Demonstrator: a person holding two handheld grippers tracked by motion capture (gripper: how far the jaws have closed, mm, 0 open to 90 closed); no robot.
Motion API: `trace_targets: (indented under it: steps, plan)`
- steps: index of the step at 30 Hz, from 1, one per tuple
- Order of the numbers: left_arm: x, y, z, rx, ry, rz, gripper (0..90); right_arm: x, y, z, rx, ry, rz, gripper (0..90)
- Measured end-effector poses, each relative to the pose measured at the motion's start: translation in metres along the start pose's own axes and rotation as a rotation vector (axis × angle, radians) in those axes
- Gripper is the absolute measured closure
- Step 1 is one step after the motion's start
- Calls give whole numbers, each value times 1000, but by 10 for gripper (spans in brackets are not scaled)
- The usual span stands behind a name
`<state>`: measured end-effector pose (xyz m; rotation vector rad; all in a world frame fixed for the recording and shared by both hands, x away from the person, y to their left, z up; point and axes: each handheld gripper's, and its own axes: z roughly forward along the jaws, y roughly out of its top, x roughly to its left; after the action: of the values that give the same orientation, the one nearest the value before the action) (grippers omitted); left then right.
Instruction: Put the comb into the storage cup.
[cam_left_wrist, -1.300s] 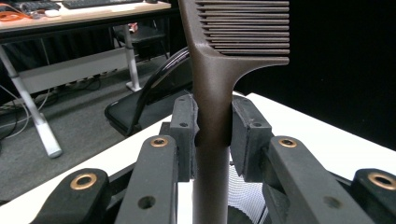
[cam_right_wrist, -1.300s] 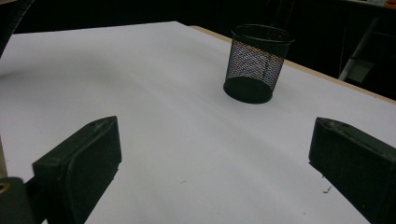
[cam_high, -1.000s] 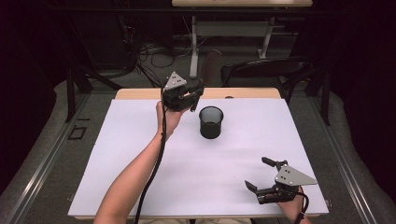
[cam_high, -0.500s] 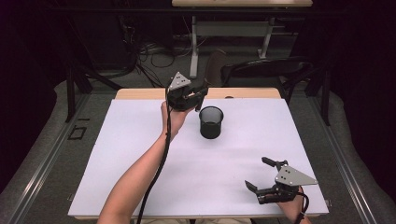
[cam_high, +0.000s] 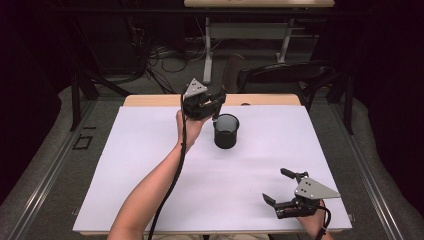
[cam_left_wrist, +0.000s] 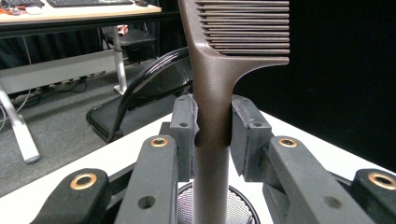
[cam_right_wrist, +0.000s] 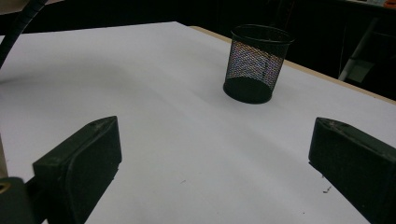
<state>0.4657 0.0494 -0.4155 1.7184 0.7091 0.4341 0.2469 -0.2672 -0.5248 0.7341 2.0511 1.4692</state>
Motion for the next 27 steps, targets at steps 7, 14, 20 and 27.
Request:
trace_targets:
  steps: [7,14,20,27]
  plan:
    - [0,-2,3,-4,-5,-8,724,0,0,0,0,-1,1,18]
    - [0,-4,6,-16,-4,-25,724,0,0,0,0,-1,0,19]
    - [1,-7,10,-20,-8,-34,724,0,0,0,1,-1,1,19]
    - [0,-12,15,-21,-15,-38,724,0,0,-1,1,2,3,19]
